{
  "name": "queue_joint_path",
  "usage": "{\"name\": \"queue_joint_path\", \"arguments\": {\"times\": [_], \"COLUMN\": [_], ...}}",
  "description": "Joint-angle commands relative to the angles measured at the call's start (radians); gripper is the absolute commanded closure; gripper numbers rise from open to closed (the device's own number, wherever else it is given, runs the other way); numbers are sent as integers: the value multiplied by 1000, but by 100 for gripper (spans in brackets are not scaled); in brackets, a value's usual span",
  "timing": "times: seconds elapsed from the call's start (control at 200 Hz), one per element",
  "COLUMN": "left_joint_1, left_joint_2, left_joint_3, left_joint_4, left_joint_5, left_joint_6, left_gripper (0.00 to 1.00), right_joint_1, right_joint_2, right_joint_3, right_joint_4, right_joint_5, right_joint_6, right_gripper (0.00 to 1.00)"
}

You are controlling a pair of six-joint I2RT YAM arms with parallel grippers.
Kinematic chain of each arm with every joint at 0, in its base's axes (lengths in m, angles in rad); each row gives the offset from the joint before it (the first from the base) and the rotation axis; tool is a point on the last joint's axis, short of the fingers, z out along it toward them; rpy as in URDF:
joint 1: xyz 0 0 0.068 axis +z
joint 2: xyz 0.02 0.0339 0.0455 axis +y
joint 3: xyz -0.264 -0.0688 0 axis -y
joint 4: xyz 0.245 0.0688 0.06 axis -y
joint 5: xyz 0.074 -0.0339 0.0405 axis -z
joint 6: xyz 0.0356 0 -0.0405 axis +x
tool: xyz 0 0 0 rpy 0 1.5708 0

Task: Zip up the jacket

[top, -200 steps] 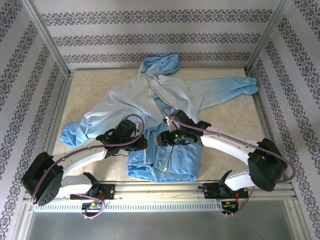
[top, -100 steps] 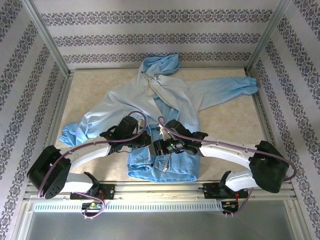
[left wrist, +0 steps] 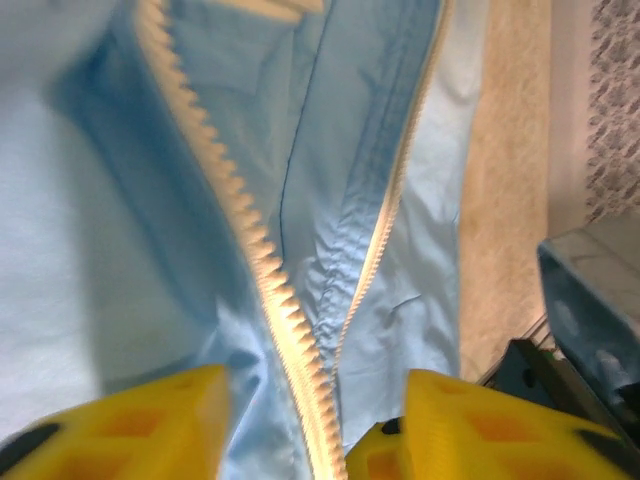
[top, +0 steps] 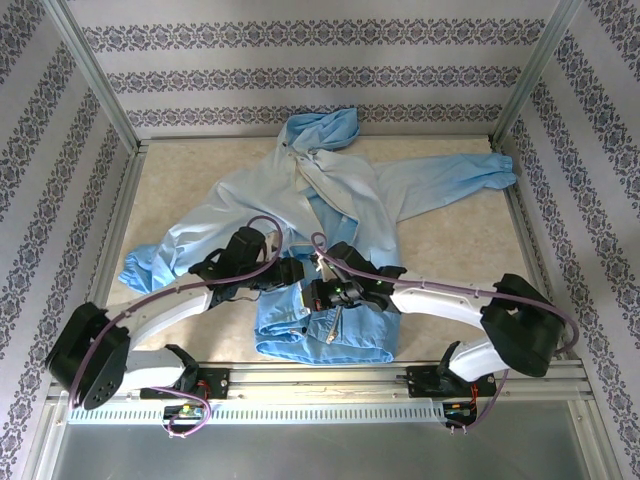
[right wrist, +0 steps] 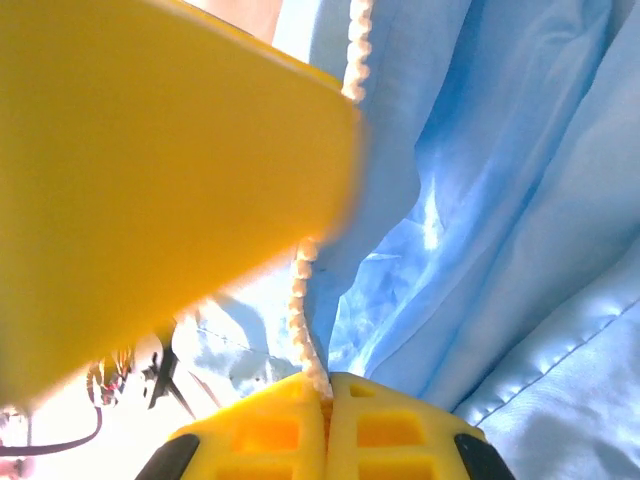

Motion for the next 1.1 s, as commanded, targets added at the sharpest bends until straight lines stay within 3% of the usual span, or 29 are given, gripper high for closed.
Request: {"name": "queue_joint_path", "arguments": {"times": [0.0, 0.195, 0.335, 0.425, 0.535, 0.744, 0.869, 1.094], "left_joint_1": [50, 117, 117, 116, 116, 116, 117, 121], "left_joint_2": [-94, -268, -313, -316, -316, -305, -331, -403], "left_joint_3": [-8, -77, -173, -234, -274, -284, -271, -221], "left_joint_4": [-123, -143, 32, 149, 252, 280, 219, 107], "left_joint_5": [28, 151, 262, 300, 314, 314, 299, 257], "left_joint_6": [44, 35, -52, -104, -146, -145, -121, -105], "left_gripper": [45, 44, 62, 68, 68, 67, 66, 53], "right_joint_1": [-27, -71, -74, -75, -75, -74, -74, -74], "right_joint_2": [-62, -88, -61, -33, 2, 29, 11, -17], "right_joint_3": [-55, -122, -86, -70, -47, -29, -29, -20], "right_joint_4": [115, 311, 339, 379, 409, 447, 436, 413], "right_joint_5": [31, -11, -45, -67, -91, -125, -118, -111], "right_joint_6": [68, 166, 180, 201, 221, 260, 266, 271], "right_gripper": [100, 100, 100, 100, 100, 100, 100, 100]}}
